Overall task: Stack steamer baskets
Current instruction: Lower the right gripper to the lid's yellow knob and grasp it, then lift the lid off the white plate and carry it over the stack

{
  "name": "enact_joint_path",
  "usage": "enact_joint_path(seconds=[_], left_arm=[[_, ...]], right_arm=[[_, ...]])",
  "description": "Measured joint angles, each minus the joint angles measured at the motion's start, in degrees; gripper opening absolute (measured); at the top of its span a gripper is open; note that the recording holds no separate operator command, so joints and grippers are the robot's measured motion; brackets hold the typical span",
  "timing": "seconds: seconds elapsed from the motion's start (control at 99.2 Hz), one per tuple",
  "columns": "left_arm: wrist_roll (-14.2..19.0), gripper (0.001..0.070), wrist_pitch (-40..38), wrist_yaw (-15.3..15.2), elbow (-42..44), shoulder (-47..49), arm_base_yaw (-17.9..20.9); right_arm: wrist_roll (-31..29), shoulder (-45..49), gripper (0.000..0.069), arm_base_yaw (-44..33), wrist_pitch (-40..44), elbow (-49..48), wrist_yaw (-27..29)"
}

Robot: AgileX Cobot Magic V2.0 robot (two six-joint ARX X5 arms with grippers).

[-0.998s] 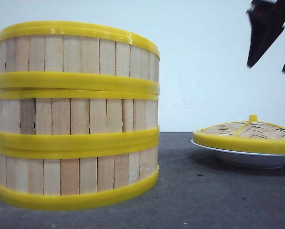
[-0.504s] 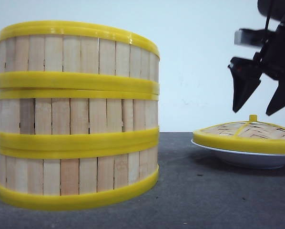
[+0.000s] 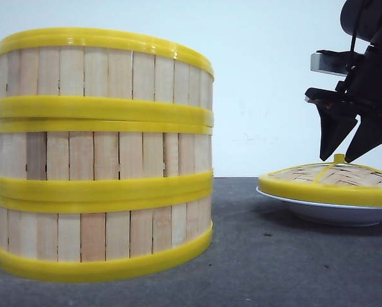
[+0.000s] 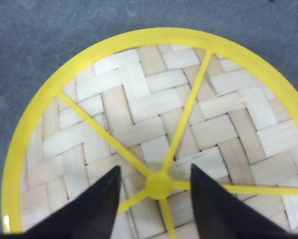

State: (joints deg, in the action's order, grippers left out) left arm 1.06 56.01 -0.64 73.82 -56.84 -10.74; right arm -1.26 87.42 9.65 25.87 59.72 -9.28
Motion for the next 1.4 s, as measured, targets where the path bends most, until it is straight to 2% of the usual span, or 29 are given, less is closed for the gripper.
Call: enact_joint_path(seconds=[0.141,0.413,0.716,0.817,0.928,1.119,1.27,1.402], left_arm=[[0.00,0.0299,0.00,-0.02,0.00,0.00,0.00],[0.00,0.0299,0.00,0.00,0.00,0.00,0.00],[0.00,0.0299,0.00,0.00,0.00,0.00,0.00],[0.00,0.0299,0.00,0.00,0.00,0.00,0.00],[0.00,0.0299,0.00,0.00,0.00,-0.02,0.00],[0.00,0.0299,0.00,-0.02,0.00,-0.02,0.00],[0.00,0.0299,0.00,-0.04,0.00,-0.02,0.00],[0.00,0.0299,0.00,-0.04,0.00,-0.04,0.00]], right_arm=[[0.00,0.00,0.0142,0.00,0.00,0.00,0.00],[0.00,0.00,0.0064,-0.02,0.00,0.00,0.07],[0.00,0.00,0.0057,-0.02,0.09,0.07,0.15],[0.00,-0.09,0.0057,0.00,2.75,1.51,0.15],[0.00,-1.27,0.0057,0.00,7.54,5.35,-0.55],[0.02,-2.21,0.0057,1.66,17.09,17.68,-2.91],[0.07,-2.23,0.0057,5.49,23.28,25.49,-3.02],[0.11,-2.23,0.0057,10.23,25.00,31.87,-3.04]])
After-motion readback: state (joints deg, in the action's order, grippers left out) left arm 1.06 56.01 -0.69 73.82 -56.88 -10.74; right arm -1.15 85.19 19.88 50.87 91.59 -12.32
